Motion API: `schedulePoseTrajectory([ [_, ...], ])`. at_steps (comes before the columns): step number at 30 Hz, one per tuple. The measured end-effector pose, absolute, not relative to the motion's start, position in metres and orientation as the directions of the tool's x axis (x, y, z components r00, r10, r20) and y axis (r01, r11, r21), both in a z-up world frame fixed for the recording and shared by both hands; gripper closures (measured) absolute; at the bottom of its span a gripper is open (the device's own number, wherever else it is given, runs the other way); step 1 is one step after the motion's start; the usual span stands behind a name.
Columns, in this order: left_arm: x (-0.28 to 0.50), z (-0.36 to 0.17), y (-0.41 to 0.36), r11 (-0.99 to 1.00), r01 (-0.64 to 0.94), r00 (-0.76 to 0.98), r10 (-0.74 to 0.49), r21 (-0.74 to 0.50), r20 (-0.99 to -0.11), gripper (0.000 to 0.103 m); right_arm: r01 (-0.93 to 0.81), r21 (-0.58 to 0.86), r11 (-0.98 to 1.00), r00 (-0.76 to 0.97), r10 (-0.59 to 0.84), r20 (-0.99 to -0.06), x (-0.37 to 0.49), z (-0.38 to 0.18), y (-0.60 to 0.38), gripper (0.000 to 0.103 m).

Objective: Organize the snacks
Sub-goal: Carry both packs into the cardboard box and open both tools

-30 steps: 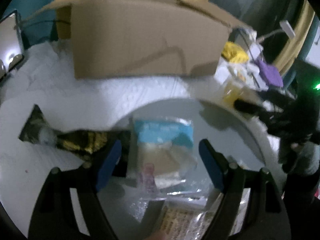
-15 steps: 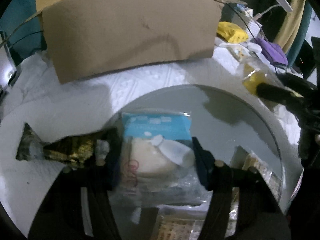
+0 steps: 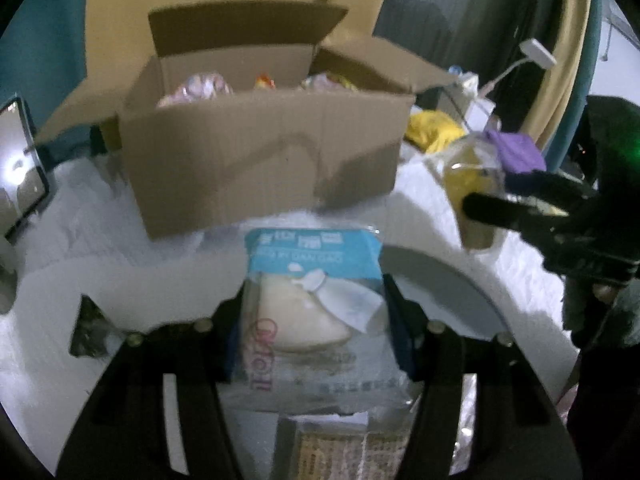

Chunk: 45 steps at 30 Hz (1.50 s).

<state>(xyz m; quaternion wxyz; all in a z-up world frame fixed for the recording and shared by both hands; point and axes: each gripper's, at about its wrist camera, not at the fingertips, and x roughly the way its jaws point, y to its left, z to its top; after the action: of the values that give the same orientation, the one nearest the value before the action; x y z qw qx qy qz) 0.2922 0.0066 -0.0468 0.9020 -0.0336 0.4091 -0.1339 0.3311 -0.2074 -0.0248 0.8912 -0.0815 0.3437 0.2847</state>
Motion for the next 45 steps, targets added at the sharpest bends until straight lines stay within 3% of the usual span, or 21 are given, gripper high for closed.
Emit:
schedulePoseTrajectory([
  [11,0.313,-0.002,0.030,0.963,0.219,0.720,-0.268,-0.157,-0.640,0.044,-0.571,0.034,0.820,0.636,0.468,-0.613,0.350,0.006,-0.180,0.043],
  [29,0.376,0.026,0.056,0.972,0.195,0.799,-0.236,-0.132,-0.554,0.044,-0.556,0.017,0.831,0.689,0.472,-0.551,0.403,0.040,-0.145,0.043],
  [45,0.448,0.011,0.074,0.971,0.169,0.801,-0.236,-0.170,-0.550,0.043,-0.495,-0.028,0.869,0.748,0.409,-0.522,0.477,0.045,-0.138,0.043],
])
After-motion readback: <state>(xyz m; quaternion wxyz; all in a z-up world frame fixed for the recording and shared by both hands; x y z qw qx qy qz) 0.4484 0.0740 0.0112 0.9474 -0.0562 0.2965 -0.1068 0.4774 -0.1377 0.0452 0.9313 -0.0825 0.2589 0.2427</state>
